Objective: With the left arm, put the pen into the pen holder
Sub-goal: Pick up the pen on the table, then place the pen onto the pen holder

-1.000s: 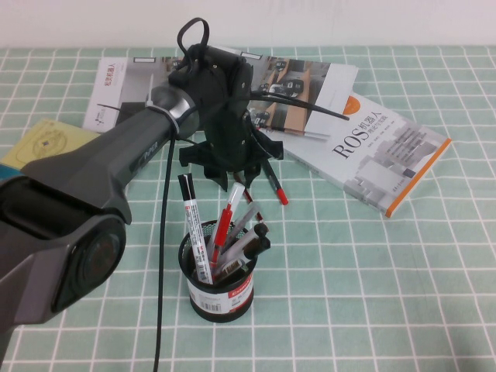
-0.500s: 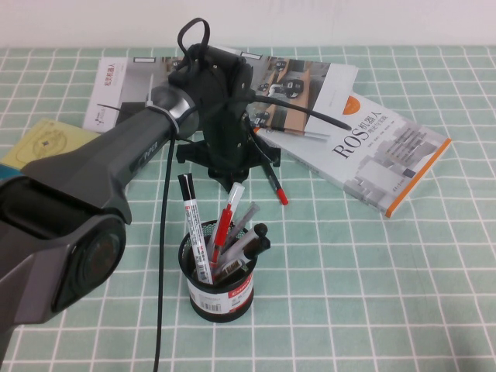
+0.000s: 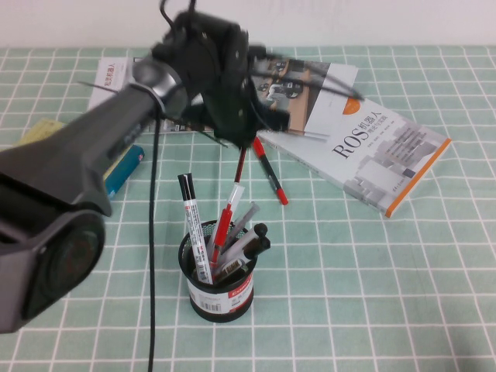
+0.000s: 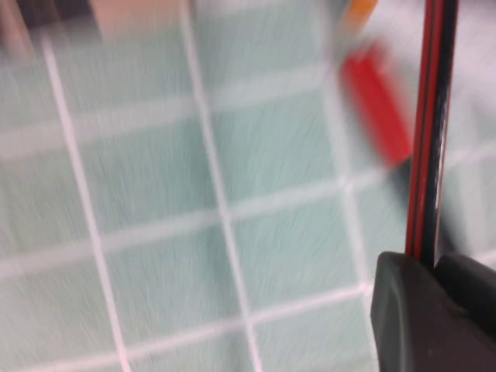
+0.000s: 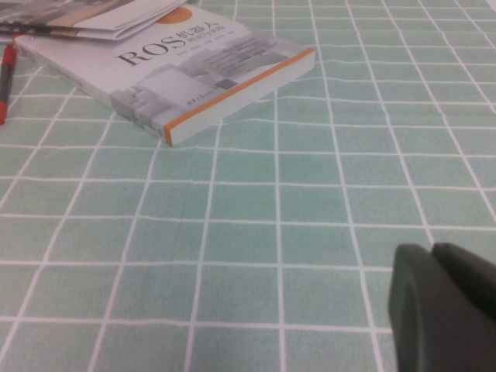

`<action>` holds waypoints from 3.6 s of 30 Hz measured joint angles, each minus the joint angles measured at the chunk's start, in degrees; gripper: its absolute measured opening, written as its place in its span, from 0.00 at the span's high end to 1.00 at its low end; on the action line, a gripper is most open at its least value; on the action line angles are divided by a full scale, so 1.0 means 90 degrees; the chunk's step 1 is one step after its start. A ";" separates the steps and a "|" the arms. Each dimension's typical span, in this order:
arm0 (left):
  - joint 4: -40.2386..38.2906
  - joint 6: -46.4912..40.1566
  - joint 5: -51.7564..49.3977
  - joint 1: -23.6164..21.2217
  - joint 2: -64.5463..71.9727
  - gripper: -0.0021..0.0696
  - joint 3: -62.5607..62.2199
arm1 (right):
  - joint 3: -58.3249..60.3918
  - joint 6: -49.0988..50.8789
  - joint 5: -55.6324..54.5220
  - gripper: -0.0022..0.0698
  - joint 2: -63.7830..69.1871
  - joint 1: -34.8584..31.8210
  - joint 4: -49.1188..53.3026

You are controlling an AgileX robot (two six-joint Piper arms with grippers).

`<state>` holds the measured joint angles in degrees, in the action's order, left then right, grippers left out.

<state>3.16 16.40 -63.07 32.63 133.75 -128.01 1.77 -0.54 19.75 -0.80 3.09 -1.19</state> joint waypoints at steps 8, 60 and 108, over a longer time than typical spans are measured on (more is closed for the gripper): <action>0.0188 -0.0233 0.0768 0.0015 -0.0897 0.94 0.0015 | 0.0000 0.0000 0.0000 1.00 0.0000 0.0000 0.0000; 0.0906 -0.0220 1.1166 0.0668 -0.7482 0.94 1.1670 | 0.0000 0.0000 0.0000 1.00 0.0000 0.0000 0.0000; 0.1143 -0.0598 1.0772 0.0668 -0.7399 0.39 1.1670 | 0.0000 0.0000 0.0000 1.00 0.0000 0.0000 0.0000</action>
<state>13.44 11.02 33.88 38.64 67.16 -22.98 1.77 -0.54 19.75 -0.80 3.09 -1.19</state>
